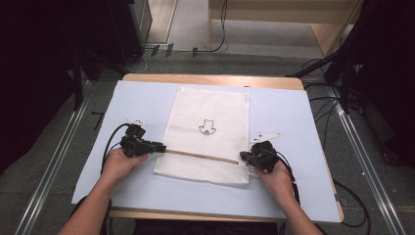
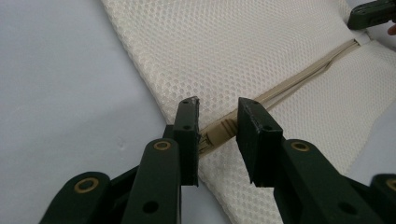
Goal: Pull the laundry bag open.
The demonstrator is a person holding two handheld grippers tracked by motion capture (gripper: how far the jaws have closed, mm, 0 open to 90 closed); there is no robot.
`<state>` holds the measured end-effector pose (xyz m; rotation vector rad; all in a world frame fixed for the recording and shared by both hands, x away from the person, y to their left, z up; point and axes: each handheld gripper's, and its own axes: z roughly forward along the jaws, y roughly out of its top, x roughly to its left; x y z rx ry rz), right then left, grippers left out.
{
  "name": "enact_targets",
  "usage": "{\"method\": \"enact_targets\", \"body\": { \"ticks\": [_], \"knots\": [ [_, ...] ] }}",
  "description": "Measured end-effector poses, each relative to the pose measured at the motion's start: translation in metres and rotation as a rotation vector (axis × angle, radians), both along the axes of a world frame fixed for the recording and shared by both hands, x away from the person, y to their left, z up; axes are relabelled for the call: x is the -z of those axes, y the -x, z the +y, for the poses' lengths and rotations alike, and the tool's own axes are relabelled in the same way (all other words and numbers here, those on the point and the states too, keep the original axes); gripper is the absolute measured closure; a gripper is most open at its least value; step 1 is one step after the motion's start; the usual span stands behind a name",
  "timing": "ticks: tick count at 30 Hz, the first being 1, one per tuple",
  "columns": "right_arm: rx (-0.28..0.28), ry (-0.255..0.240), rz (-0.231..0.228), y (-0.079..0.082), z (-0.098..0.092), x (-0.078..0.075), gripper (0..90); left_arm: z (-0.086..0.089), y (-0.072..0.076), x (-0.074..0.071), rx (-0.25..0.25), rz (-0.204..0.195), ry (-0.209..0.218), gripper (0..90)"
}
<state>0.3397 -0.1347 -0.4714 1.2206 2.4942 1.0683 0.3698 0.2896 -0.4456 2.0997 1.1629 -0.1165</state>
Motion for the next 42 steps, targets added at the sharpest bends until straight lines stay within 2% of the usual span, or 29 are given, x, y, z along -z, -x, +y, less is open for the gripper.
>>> {"method": "enact_targets", "body": {
  "ticks": [3, 16, 19, 29, 31, 33, 37, 42],
  "knots": [
    [0.019, 0.003, -0.003, -0.002, 0.000, 0.000, 90.0, 0.000, 0.002, 0.000, -0.002, -0.002, -0.001, 70.8],
    [0.014, 0.007, -0.024, -0.010, 0.002, 0.001, 90.0, -0.004, 0.019, 0.001, 0.006, -0.006, -0.008, 69.9],
    [0.010, 0.011, -0.028, -0.012, 0.002, 0.001, 90.0, -0.003, 0.022, 0.002, -0.004, 0.006, 0.012, 69.9],
    [0.018, -0.012, -0.006, -0.013, 0.000, 0.001, 89.2, 0.001, 0.020, 0.000, 0.004, 0.016, 0.034, 66.8],
    [0.012, -0.030, 0.002, -0.013, 0.000, 0.001, 85.5, 0.001, 0.019, -0.001, 0.000, 0.003, 0.038, 65.1],
    [0.011, -0.028, 0.001, -0.012, 0.000, 0.000, 81.6, 0.003, 0.018, -0.003, -0.006, -0.006, 0.038, 63.2],
    [0.019, -0.049, -0.008, -0.010, -0.002, -0.004, 77.8, 0.005, 0.018, -0.009, -0.021, -0.040, 0.041, 58.0],
    [0.036, -0.094, -0.039, -0.007, -0.011, -0.012, 73.0, 0.011, 0.016, -0.016, -0.050, -0.071, 0.041, 50.3]
  ]
}}
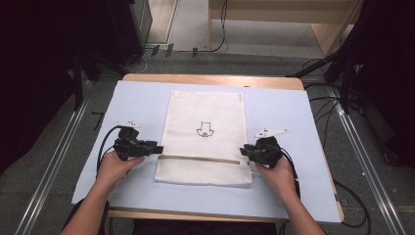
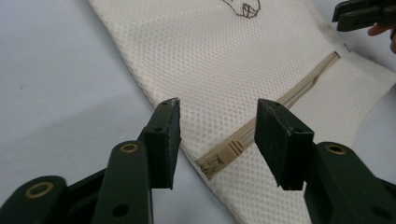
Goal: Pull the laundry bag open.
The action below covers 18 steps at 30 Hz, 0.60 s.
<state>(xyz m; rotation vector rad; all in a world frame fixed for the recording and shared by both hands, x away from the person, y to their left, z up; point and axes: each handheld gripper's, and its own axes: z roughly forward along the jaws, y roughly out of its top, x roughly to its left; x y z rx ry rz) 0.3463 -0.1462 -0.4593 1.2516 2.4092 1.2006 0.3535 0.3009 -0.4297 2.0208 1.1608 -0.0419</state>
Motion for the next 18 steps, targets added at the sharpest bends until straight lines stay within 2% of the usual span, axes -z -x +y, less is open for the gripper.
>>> {"method": "enact_targets", "body": {
  "ticks": [7, 12, 13, 18],
  "knots": [
    [0.023, -0.050, -0.027, 0.004, -0.015, -0.009, 62.4, 0.006, -0.001, -0.008, -0.021, -0.053, -0.036, 44.9],
    [0.025, -0.048, -0.058, 0.006, -0.025, -0.012, 52.2, 0.012, -0.001, -0.013, -0.037, -0.110, -0.063, 40.7],
    [0.035, -0.048, -0.075, 0.007, -0.029, -0.012, 50.6, 0.013, -0.002, -0.013, -0.042, -0.109, -0.055, 40.4],
    [0.064, -0.051, -0.099, 0.009, -0.045, -0.014, 47.7, 0.022, -0.004, -0.015, -0.069, -0.131, -0.070, 38.1]
  ]
}}
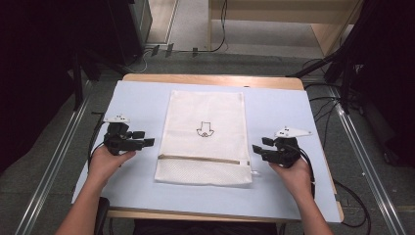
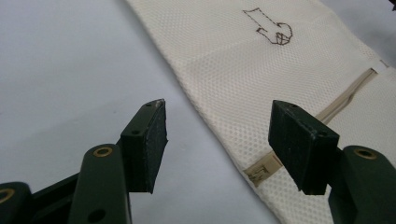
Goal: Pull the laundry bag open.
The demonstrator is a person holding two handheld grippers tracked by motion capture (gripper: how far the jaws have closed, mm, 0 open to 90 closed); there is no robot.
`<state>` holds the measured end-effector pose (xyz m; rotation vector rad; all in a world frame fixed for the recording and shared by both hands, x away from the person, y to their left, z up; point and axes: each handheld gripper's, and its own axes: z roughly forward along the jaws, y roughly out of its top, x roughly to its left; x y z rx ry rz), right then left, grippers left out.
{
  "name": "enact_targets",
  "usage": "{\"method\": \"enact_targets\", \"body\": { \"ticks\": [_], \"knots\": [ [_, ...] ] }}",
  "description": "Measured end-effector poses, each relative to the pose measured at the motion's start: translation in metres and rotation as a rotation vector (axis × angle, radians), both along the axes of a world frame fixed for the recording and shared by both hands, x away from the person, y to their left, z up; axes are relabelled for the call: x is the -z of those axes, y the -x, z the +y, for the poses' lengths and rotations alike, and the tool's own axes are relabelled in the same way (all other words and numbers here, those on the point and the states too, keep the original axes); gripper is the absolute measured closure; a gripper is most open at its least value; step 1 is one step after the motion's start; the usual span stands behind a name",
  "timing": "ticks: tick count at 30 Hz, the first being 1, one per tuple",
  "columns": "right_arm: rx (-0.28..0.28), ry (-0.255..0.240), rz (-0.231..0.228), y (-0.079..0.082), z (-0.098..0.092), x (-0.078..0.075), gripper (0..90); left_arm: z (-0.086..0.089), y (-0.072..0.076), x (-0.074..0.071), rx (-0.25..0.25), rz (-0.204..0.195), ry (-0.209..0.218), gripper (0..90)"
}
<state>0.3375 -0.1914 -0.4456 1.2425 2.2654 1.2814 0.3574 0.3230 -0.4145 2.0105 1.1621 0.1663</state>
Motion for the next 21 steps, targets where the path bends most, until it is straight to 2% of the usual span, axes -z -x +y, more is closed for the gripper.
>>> {"method": "enact_targets", "body": {
  "ticks": [5, 10, 21],
  "knots": [
    [0.029, 0.004, -0.020, 0.001, -0.013, 0.000, 46.6, 0.007, -0.002, 0.000, -0.020, -0.012, 0.004, 36.5],
    [0.042, 0.009, -0.027, 0.002, -0.021, 0.001, 46.0, 0.011, -0.004, 0.002, -0.026, -0.025, -0.018, 34.7],
    [0.051, 0.001, -0.019, 0.000, -0.023, 0.003, 43.6, 0.012, -0.006, 0.005, -0.038, -0.011, -0.019, 32.2]
  ]
}}
